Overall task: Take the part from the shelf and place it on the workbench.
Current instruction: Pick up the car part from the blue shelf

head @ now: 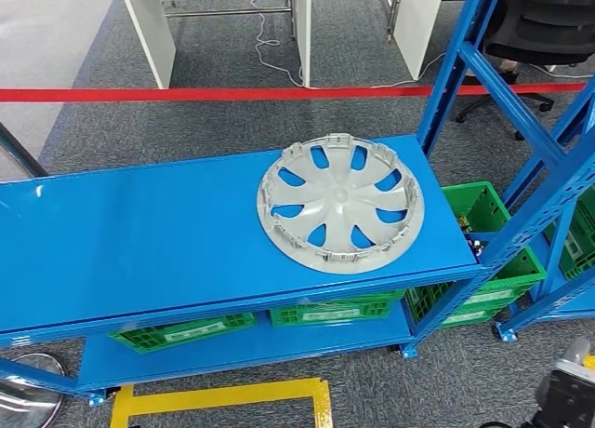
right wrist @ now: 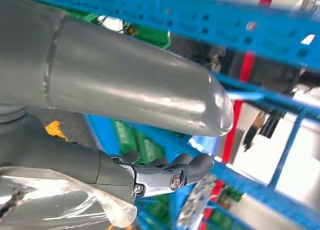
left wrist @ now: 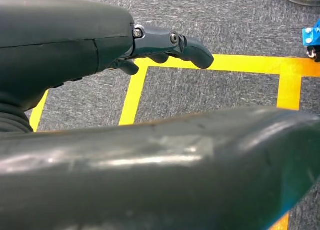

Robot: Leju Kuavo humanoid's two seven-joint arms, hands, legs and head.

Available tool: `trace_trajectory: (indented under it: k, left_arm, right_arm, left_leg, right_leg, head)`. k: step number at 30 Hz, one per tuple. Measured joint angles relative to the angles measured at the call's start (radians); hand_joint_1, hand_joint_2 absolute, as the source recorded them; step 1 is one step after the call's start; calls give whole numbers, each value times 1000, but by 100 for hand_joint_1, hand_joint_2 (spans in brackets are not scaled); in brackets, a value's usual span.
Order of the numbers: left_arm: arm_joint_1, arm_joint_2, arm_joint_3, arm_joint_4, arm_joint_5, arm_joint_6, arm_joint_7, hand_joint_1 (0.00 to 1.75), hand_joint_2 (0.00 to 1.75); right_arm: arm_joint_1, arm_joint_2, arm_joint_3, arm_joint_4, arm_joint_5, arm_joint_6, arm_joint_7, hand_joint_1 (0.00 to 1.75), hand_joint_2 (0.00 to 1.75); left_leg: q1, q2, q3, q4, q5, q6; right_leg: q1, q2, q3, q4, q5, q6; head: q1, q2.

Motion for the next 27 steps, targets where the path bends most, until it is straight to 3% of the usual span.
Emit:
trace_trajectory:
  k: [15,27]
  left_arm:
    - [-2,2,1,4,-13,-5,12,0,0]
    - [-5,3,1,7,-42,-14,14,0,0]
  right_arm:
    - [11,-42,137,-8,26,-34,34,0,0]
    - [16,-154,304,-8,72,-86,125,0,0]
  left_leg:
    - [0,0,0,0,0,0]
    - [0,0,0,0,0,0]
  right_leg:
    - [0,0,0,0,0,0]
    - [0,0,0,0,0,0]
  head:
    - [0,0]
    - [0,0]
